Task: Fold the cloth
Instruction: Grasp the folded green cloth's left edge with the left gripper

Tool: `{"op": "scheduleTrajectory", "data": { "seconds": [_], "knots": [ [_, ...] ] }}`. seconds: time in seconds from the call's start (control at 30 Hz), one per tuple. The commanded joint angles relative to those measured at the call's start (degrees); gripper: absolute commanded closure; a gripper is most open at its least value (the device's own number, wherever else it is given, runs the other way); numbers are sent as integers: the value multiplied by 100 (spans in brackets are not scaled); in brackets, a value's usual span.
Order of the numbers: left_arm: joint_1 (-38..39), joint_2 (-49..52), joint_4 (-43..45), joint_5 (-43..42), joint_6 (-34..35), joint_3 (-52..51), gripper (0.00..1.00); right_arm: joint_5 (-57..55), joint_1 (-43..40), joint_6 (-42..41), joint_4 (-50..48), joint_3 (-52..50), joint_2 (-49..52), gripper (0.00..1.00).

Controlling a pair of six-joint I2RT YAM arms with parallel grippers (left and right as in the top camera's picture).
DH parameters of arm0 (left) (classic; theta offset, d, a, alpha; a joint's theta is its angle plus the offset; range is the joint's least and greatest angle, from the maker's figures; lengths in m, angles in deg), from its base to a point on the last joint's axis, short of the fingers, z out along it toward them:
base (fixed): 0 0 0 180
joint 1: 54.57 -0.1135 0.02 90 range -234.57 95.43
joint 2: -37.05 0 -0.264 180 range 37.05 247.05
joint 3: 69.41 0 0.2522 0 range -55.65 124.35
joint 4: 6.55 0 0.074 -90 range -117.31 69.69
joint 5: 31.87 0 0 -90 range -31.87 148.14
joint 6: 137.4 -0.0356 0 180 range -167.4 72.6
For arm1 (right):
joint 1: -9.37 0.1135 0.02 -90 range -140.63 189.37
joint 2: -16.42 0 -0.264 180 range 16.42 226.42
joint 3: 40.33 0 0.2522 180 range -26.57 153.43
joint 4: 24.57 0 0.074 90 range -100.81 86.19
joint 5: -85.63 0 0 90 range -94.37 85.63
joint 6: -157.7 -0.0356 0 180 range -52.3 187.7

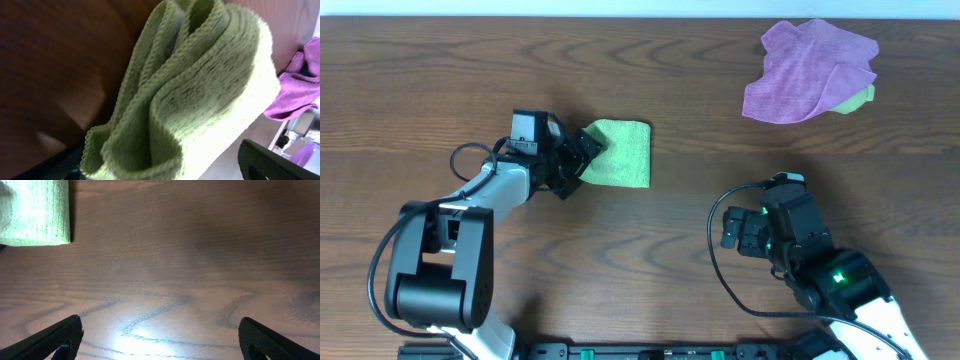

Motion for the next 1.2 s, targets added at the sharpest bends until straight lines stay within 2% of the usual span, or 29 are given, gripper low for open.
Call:
{"op": "scheduleTrajectory", "data": {
  "seconds": [0.0,0.33,0.37,0.5,0.63,0.77,1.1,1.17],
  "knots": [
    [48,116,94,44,72,-15,4,-122,-59,-107,-2,-26,-2,1],
    [361,116,125,212,61,-15,0,-122,-59,-107,0,-26,-2,1],
    [380,116,125,236,59,-15,6,-122,-59,-107,0,-26,-2,1],
    [415,116,122,415,35,-15,9,-122,-59,-107,-2,-26,-2,1],
    [415,116,118,623,9,-15,19,-122,-59,-107,-2,-26,-2,1],
    [415,116,192,542,-345,-15,32,-122,-59,-107,0,-26,-2,1],
    [417,118,245,260,-813,-15,57,-122,-59,-107,-2,-26,-2,1],
    [417,118,256,136,-887,-15,69,-122,-59,-107,-2,-26,-2,1]
  ]
}}
